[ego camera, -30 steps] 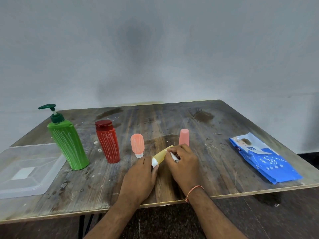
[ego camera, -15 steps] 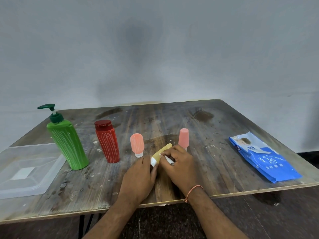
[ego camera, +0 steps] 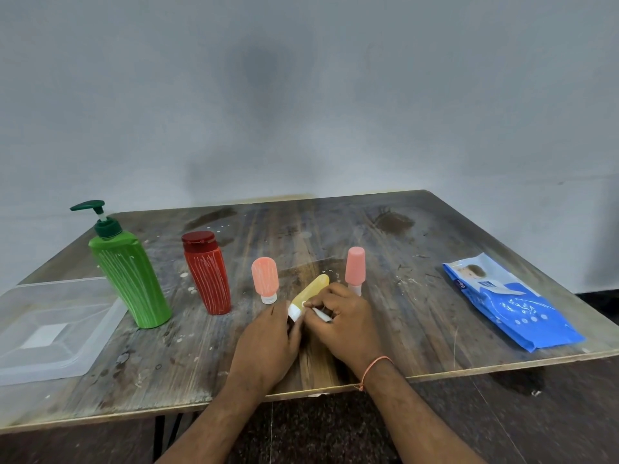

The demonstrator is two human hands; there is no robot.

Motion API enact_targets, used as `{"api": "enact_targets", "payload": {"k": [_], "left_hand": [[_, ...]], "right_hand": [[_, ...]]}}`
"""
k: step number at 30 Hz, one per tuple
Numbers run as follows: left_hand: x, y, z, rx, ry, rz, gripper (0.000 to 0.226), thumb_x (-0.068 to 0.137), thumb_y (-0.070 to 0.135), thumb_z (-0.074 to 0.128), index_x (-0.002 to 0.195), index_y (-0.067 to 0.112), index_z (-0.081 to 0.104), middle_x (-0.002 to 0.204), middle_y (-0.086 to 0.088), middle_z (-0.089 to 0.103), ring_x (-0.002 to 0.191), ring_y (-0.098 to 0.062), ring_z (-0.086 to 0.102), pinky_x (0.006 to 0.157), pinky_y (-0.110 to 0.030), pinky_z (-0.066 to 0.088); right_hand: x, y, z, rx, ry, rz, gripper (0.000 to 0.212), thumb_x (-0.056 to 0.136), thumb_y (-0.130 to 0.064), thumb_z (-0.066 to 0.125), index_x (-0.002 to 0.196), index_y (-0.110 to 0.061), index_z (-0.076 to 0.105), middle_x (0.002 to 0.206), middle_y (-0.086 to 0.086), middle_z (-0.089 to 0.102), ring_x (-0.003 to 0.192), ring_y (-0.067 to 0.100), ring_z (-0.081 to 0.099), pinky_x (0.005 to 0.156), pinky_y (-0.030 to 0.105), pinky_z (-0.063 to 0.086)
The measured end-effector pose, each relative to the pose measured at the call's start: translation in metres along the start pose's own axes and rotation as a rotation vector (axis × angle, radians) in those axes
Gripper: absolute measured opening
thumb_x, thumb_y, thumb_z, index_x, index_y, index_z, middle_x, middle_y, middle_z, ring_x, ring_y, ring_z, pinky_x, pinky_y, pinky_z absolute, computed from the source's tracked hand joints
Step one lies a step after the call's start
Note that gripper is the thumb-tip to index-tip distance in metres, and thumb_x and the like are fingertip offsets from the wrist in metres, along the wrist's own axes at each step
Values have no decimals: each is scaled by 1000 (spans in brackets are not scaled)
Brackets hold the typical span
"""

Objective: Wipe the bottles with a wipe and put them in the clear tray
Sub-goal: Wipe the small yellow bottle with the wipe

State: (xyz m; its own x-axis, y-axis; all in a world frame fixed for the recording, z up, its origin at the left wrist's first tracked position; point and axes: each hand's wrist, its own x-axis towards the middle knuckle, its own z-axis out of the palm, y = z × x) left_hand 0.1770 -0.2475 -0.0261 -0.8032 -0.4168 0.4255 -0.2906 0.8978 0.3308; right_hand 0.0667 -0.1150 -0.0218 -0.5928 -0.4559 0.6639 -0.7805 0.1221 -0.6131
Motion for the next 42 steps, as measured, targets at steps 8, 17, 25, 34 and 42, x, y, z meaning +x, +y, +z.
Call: {"api": "enact_targets", "payload": {"k": [8,17,25,34,42], "left_hand": [[2,-6,3,-53,-26,-5,24,106,54,41,110,34,52,94,14,59,81,-6,56,74,-32,53],[5,-7,2,-63,-72,-37,17,108,50,42,112,34,49,97,13,58,82,-6,56,72,-26,48],[4,-4,2,-34,-63,-44,25,109,48,41,120,29,53,105,9,62,86,-9,56,76,-30,51],[5,-4,4,-5,-66,-46,26,108,47,43,122,28,53,109,6,64,90,-12,57,79,-35,52],[4,-2,3,-36,-71,-49,25,108,46,43,124,29,52,111,8,64,91,-9,57,80,-33,53]], "right_hand": [[1,-2,-5,-27,71,125,7,94,-24,79,99,-28,82,103,-21,67,97,5,68,81,22,57],[4,4,-4,10,198,222,4,93,-25,82,97,-27,81,97,-19,70,90,3,69,76,18,56],[4,6,-5,6,177,255,6,90,-23,83,96,-23,82,94,-17,70,89,1,67,73,7,50],[5,7,-4,42,208,255,6,88,-19,84,92,-23,82,91,-17,70,86,3,67,73,8,50],[7,6,-6,104,246,294,9,90,-16,84,95,-23,84,94,-18,72,91,2,68,73,7,49]]}}
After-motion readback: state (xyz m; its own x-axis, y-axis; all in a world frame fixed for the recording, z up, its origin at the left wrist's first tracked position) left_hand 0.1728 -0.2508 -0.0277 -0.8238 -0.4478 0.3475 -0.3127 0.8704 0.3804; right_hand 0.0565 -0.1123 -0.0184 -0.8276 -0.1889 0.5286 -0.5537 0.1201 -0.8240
